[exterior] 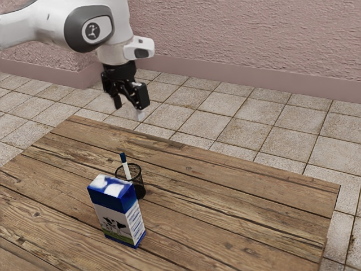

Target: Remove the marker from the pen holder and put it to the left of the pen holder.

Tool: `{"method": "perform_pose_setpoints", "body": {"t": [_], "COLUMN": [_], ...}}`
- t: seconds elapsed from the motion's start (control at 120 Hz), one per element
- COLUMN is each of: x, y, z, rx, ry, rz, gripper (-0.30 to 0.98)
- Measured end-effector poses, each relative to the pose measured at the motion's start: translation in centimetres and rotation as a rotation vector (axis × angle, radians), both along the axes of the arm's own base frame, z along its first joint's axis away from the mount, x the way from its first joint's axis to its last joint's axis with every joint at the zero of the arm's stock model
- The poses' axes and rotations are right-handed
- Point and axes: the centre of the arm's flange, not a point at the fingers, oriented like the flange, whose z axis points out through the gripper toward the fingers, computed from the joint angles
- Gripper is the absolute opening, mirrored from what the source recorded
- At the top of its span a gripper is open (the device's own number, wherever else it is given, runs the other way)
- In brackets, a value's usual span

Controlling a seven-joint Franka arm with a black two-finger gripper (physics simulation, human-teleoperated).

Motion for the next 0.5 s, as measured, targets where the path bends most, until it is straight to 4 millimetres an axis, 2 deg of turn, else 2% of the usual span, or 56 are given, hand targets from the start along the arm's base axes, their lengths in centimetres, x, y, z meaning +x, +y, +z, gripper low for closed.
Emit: {"method": "perform_pose_setpoints", "body": {"t": [0.075,0.117,0.133,0.217,0.25,0.292,0.325,0.358,0.408,0.5], "x": [-0.2,-0.2,-0.3,0.3,0.9,2.1,2.9,3.5,4.0,4.6], "y": [-1.5,-2.2,-2.5,-3.3,-2.2,0.8,3.4,4.8,5.3,5.1], "z": [0.0,-0.9,-1.7,-8.9,-11.2,-13.8,-15.2,-16.0,-16.4,-17.6], "rx": [0.001,0.006,0.009,0.032,0.037,0.038,0.036,0.033,0.029,0.029], "ry": [-0.002,0.015,0.029,0.138,0.162,0.180,0.182,0.173,0.150,0.129], "rz": [-0.032,-0.048,-0.054,-0.066,-0.044,0.012,0.056,0.081,0.090,0.084], "gripper": [0.67,0.67,0.67,0.67,0.66,0.66,0.67,0.67,0.67,0.67]}}
